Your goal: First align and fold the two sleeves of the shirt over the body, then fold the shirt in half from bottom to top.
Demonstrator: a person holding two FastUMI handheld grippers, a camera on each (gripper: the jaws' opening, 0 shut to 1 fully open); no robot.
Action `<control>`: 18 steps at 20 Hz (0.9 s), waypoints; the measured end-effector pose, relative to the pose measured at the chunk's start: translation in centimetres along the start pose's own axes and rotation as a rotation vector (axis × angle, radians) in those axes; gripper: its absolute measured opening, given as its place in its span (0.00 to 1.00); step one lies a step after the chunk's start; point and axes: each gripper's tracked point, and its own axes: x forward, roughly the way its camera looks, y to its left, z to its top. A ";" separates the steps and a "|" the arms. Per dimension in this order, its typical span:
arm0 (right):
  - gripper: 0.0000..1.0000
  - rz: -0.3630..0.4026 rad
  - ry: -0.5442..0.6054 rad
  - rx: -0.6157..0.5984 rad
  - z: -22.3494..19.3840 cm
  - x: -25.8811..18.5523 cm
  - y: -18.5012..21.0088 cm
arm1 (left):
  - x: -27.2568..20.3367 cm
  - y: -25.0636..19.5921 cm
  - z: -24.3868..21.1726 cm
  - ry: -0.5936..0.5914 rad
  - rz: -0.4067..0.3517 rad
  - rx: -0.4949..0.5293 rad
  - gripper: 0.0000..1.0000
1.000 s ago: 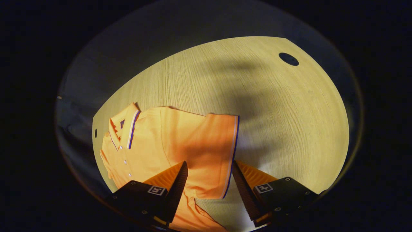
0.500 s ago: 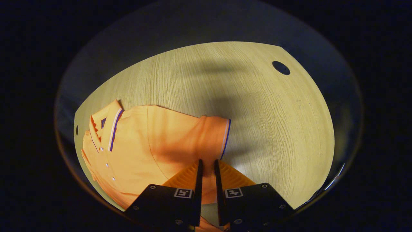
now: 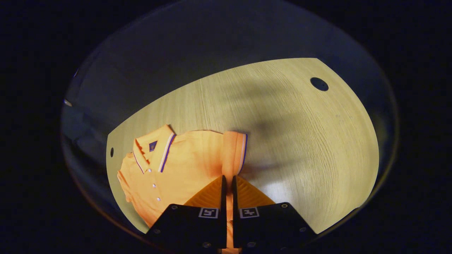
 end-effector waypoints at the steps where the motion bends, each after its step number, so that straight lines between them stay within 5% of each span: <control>1: 0.07 0.012 -0.005 -0.009 0.1 -0.4 1.0 | -0.1 0.1 0.1 -0.002 -0.002 0.001 1.00; 11: 0.08 0.145 0.061 -0.001 -2.3 -1.6 9.7 | 0.1 1.5 -1.2 0.026 -0.008 -0.021 0.99; 15: 0.28 0.273 0.085 -0.020 -3.5 -2.7 13.7 | 0.4 2.2 -1.9 0.044 -0.005 -0.039 0.99; 18: 0.47 0.273 0.044 -0.064 -3.2 -3.9 13.8 | 0.9 2.7 -2.5 0.064 -0.005 -0.046 0.99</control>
